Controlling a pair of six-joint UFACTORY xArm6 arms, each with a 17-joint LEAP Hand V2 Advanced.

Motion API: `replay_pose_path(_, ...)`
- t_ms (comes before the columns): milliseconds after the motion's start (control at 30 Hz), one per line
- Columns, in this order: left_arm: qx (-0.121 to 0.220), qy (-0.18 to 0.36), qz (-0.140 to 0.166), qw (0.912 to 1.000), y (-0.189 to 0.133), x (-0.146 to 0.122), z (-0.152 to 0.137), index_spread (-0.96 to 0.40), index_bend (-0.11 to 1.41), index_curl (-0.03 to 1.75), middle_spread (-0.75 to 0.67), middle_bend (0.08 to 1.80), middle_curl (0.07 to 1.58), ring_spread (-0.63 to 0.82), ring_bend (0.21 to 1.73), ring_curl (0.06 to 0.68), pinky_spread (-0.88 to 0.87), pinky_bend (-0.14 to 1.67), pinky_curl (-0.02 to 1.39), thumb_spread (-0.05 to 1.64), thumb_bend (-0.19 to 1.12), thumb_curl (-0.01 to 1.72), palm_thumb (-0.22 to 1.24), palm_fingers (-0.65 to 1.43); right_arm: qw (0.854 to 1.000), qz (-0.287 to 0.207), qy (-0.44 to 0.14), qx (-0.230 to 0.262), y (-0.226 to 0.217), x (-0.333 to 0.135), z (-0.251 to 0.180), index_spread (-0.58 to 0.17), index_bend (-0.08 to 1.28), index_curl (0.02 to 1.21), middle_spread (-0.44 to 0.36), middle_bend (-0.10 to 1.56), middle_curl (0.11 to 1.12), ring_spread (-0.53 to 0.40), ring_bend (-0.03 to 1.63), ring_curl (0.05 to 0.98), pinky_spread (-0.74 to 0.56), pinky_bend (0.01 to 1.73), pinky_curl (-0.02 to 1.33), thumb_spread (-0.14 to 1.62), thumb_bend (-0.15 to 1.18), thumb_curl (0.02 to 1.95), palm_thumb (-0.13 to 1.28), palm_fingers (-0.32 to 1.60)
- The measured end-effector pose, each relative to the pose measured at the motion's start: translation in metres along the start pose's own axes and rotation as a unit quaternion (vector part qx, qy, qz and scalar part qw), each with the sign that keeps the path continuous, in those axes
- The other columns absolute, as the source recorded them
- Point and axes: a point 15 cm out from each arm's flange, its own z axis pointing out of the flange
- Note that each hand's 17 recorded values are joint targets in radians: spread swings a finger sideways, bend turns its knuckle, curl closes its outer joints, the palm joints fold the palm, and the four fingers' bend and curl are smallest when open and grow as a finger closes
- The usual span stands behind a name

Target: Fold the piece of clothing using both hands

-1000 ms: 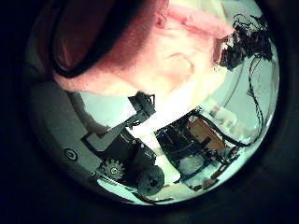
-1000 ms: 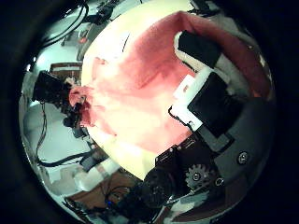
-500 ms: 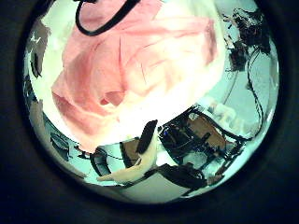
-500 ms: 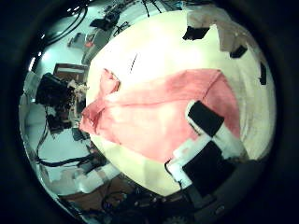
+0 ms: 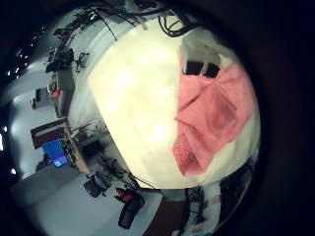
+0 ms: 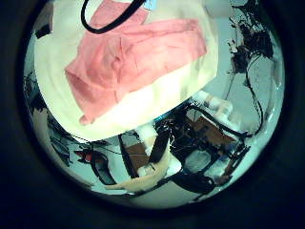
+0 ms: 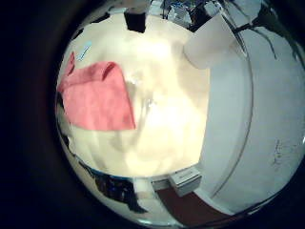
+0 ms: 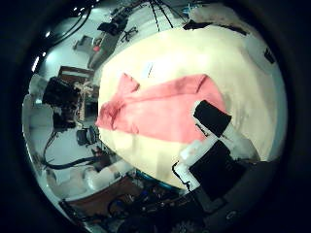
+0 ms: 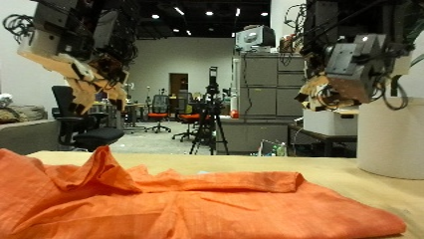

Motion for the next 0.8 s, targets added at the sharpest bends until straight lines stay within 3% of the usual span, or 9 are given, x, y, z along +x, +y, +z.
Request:
replay_pose_path(133,-0.018,0.008,0.001,0.9998,0.016,0.001,0.018,-0.11,0.15,0.38,0.21,0.19,0.37,0.31,0.62,0.267,0.29,0.53,0.36,0.85,-0.04,0.29,0.14,-0.04,1.000,-0.002,0.000,-0.022,0.013,0.002,0.001,-0.272,0.40,0.50,0.018,0.40,0.44,-0.051,0.52,0.335,0.40,0.45,0.54,1.09,-0.03,0.42,0.78,0.11)
replay_pose_path(333,-0.029,0.019,0.007,0.9994,0.031,0.010,0.048,-0.10,0.16,0.35,0.25,0.18,0.35,0.40,0.57,0.244,0.40,0.48,0.33,0.85,-0.03,0.29,0.13,-0.05,0.998,-0.006,-0.002,-0.060,0.014,0.009,0.029,-0.129,0.19,0.41,0.047,0.25,0.37,-0.008,0.39,0.285,0.31,0.46,0.50,1.09,-0.04,0.37,0.64,-0.04)
replay_pose_path(500,-0.023,0.025,0.009,0.9994,0.034,0.022,0.070,-0.10,0.15,0.34,0.27,0.17,0.33,0.44,0.55,0.232,0.44,0.45,0.31,0.85,-0.03,0.29,0.13,-0.05,0.994,-0.024,-0.008,-0.109,0.014,0.013,0.067,-0.193,0.17,0.37,0.038,0.24,0.36,0.011,0.35,0.267,0.26,0.37,0.45,1.08,-0.03,0.35,0.61,-0.01)
replay_pose_path(633,-0.017,0.034,0.007,0.9992,0.034,0.028,0.073,-0.10,0.15,0.32,0.27,0.17,0.31,0.46,0.53,0.226,0.45,0.43,0.31,0.85,-0.03,0.29,0.13,-0.04,0.988,-0.041,-0.006,-0.148,0.012,0.018,0.101,-0.293,0.14,0.33,-0.005,0.19,0.34,0.060,0.30,0.258,0.24,0.31,0.41,1.05,-0.04,0.33,0.57,-0.07)
replay_pose_path(800,-0.013,0.035,0.007,0.9993,0.034,0.029,0.071,-0.10,0.15,0.31,0.28,0.18,0.30,0.47,0.52,0.222,0.46,0.42,0.31,0.85,-0.03,0.29,0.12,-0.03,0.983,-0.051,0.007,-0.178,0.003,0.023,0.140,-0.330,0.15,0.30,-0.013,0.19,0.33,0.092,0.28,0.252,0.24,0.28,0.38,1.02,-0.03,0.32,0.55,-0.04)
